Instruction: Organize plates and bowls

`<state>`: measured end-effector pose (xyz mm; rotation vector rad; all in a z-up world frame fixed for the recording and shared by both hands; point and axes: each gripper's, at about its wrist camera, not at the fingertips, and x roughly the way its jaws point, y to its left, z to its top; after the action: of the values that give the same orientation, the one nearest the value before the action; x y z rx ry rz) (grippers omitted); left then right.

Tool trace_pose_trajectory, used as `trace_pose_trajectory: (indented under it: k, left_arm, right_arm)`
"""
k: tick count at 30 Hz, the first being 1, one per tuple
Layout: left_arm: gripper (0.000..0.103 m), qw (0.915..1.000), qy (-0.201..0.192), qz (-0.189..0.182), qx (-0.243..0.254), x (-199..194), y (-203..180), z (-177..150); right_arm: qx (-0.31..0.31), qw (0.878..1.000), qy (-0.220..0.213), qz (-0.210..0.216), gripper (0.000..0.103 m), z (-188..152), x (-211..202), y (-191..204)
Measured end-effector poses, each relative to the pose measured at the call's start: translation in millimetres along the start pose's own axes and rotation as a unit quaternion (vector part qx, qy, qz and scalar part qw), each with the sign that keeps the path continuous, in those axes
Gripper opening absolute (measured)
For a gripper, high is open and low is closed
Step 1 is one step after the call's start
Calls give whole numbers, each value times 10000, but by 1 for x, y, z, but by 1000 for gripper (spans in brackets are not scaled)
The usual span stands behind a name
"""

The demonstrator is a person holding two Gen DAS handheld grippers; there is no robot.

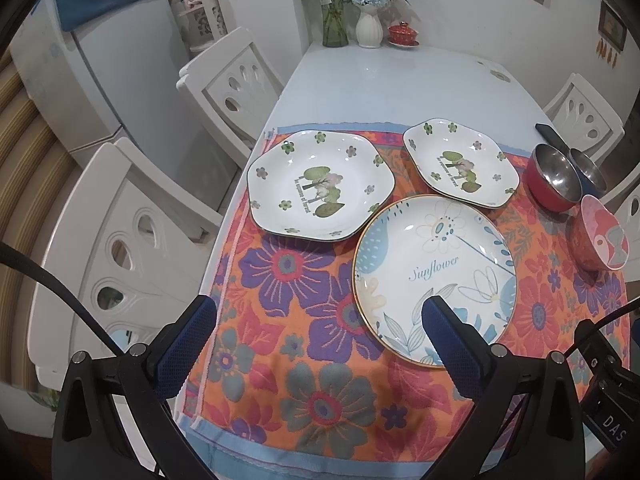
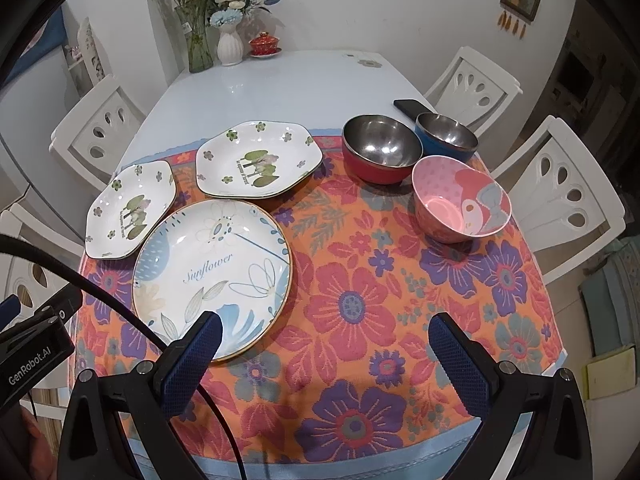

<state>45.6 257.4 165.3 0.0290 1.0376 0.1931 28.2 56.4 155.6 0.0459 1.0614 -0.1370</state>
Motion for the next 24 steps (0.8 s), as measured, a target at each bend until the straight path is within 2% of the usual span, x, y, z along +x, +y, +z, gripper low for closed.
trace_pose_trajectory:
  k: [6,8,13,15,19,21,23,24]
  left_arm:
    - [102,10000,18,-14,29,6,-1,-1]
    - [102,9999,36,-127,42,10,-1,-1]
    - [102,9956,269,-877,-174,38,7,-6]
    - [102,9944,310,-975,-253,49,9,-9]
    - [98,9913,391,-1210,-348,72,11,-12]
    - [97,9890,450,-1347,-417,85,11,-13]
    - [87,9871,530,-1455,-419,95,8,-12]
    - [84,9859,579,-1517,-411,101,6,-12]
  right_arm:
    - [-68,10000,41,15,103,1,4,4]
    - [-77,9999,83,31,103,0,8,5]
    - [-145,9991,278,300,103,1,30,7]
    - [-187,9978,437,456,102,1,45,8]
    - [-300,9953,611,686,90,3,76,9]
    - [-370,9939,649,810,89,6,88,11]
    - [-363,9920,750,953,87,11,105,11]
    - [-317,9908,821,1031,82,14,112,11]
